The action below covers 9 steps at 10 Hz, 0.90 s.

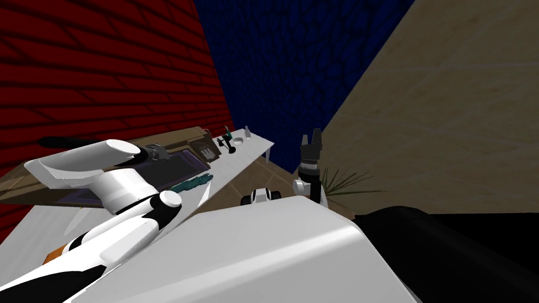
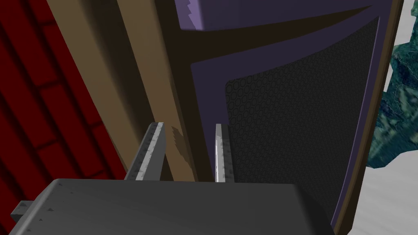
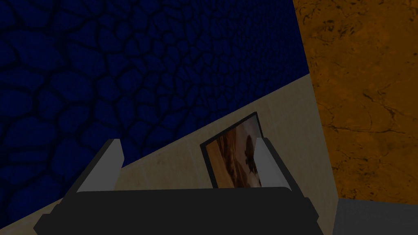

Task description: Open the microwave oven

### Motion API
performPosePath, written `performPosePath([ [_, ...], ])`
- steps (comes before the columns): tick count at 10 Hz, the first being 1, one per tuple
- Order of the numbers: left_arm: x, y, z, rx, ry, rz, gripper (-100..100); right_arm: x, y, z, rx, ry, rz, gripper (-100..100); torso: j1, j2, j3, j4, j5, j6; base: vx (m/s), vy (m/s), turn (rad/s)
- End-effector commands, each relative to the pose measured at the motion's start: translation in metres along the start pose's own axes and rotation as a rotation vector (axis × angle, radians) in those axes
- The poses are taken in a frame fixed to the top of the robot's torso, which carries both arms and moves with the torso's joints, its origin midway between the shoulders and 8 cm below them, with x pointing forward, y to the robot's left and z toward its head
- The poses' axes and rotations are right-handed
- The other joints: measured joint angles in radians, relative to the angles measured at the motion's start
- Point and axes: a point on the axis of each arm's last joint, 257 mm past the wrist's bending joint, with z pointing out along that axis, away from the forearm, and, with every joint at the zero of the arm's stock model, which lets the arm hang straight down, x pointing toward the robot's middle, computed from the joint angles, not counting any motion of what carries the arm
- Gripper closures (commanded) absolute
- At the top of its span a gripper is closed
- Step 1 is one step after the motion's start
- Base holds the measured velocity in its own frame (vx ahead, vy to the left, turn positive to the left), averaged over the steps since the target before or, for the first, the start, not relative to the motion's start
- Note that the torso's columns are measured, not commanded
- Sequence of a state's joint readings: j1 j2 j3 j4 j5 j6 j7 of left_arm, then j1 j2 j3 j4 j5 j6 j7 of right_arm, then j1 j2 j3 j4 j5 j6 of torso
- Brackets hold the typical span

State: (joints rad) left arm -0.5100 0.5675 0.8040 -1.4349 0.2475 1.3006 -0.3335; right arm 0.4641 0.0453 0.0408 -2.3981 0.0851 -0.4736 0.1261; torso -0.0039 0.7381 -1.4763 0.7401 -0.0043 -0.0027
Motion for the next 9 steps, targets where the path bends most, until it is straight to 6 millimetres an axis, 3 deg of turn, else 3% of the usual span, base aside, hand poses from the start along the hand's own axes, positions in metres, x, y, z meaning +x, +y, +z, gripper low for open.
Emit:
performPosePath([
  [1,0.026,-0.007,-0.001,0.019,0.059,0.053,100,0.0,0.0,0.0,0.0,0.0,0.0,0,0.0,0.001,0.001,-0.001,0.001,0.002,-0.235,0.08,-0.067],
  [3,0.048,-0.011,-0.002,0.03,0.107,0.091,100,0.0,0.0,0.0,0.0,0.0,0.0,0,0.002,0.003,0.002,0.0,0.001,0.003,-0.235,0.08,-0.094],
  [4,0.041,-0.008,-0.001,0.02,0.093,0.076,100,0.0,0.0,0.0,0.0,0.0,0.0,0,0.0,0.002,0.002,0.0,0.001,0.003,-0.094,0.028,-0.042],
  [5,0.065,-0.005,-0.002,0.018,0.15,0.118,100,0.0,0.0,0.0,0.0,0.0,0.0,0,-0.002,-0.003,-0.001,-0.001,0.0,0.0,-0.153,0.101,-0.073],
  [6,0.065,-0.005,-0.002,0.018,0.15,0.118,100,0.0,0.0,0.0,0.0,0.0,0.0,0,0.002,0.001,0.001,0.0,0.001,0.004,-0.199,0.114,-0.098],
  [9,0.095,-0.005,-0.007,0.027,0.225,0.178,100,0.0,0.0,0.0,0.0,0.0,0.0,0,0.004,0.002,0.001,-0.001,0.003,0.001,-0.184,0.096,-0.074],
])
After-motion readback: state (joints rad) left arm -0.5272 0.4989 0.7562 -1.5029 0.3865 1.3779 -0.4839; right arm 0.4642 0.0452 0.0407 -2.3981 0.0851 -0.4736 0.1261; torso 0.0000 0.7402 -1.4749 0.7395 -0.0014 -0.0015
